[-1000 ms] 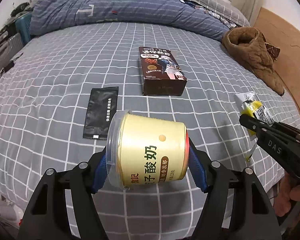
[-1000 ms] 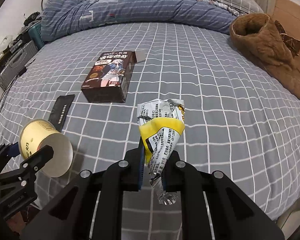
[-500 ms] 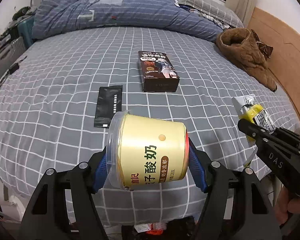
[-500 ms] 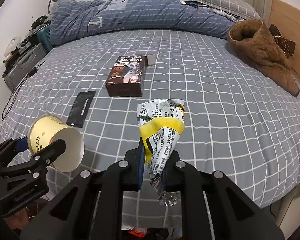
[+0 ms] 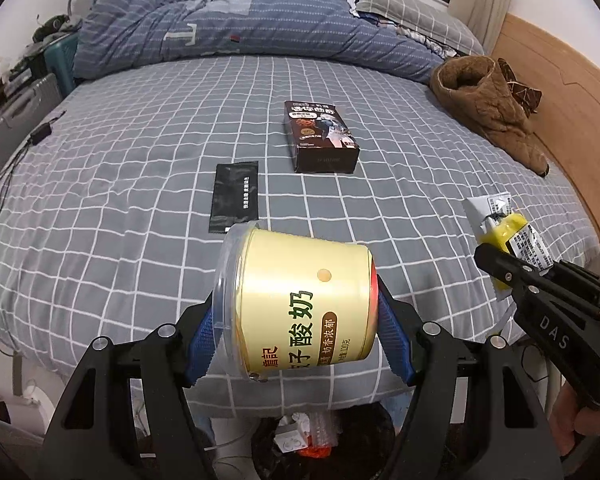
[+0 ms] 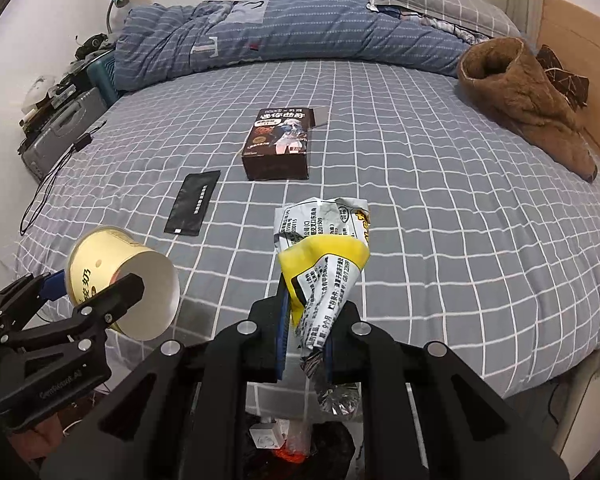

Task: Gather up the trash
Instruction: 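Carry the yogurt cup and snack wrapper down over the trash bin, then open the right tool to drop the wrapper into the bin, then open the left tool to drop the yogurt cup into the bin, then raise both tools back over the bed toward the black sachet and brown box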

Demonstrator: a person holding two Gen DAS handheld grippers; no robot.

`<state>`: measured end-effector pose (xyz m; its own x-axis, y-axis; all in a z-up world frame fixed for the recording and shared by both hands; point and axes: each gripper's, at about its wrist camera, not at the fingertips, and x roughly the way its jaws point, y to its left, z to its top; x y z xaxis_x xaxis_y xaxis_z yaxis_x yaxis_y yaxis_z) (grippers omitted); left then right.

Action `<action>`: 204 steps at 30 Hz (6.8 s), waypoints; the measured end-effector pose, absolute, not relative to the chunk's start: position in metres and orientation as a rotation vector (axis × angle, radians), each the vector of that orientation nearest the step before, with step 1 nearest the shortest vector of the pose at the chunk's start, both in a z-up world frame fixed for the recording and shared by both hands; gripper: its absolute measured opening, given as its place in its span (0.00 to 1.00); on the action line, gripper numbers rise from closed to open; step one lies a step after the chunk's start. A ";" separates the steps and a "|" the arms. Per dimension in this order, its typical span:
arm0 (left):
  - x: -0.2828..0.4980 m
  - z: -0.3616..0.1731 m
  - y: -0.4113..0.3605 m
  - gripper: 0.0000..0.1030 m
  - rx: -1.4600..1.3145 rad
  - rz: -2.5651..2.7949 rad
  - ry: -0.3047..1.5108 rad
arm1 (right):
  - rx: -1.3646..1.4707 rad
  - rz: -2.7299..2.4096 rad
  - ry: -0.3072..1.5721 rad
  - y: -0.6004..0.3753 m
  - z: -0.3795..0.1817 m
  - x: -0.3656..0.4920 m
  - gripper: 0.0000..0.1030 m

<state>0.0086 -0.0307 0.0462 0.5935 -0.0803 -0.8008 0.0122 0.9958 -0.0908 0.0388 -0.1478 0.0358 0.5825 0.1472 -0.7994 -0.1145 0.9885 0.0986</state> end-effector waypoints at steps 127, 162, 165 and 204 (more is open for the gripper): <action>-0.139 -0.159 -0.062 0.65 -0.072 -0.114 1.184 | 0.080 -0.028 1.116 -0.200 -0.143 -0.137 0.93; -0.154 -0.097 -0.021 0.94 -0.052 -0.031 1.069 | 0.075 0.082 1.056 -0.155 -0.106 -0.131 0.93; -0.154 -0.086 -0.017 0.94 -0.060 -0.032 1.053 | 0.074 0.080 1.031 -0.153 -0.093 -0.129 0.93; -0.025 0.017 0.016 0.94 -0.080 0.047 0.935 | -0.013 0.136 0.889 -0.134 0.011 -0.005 0.93</action>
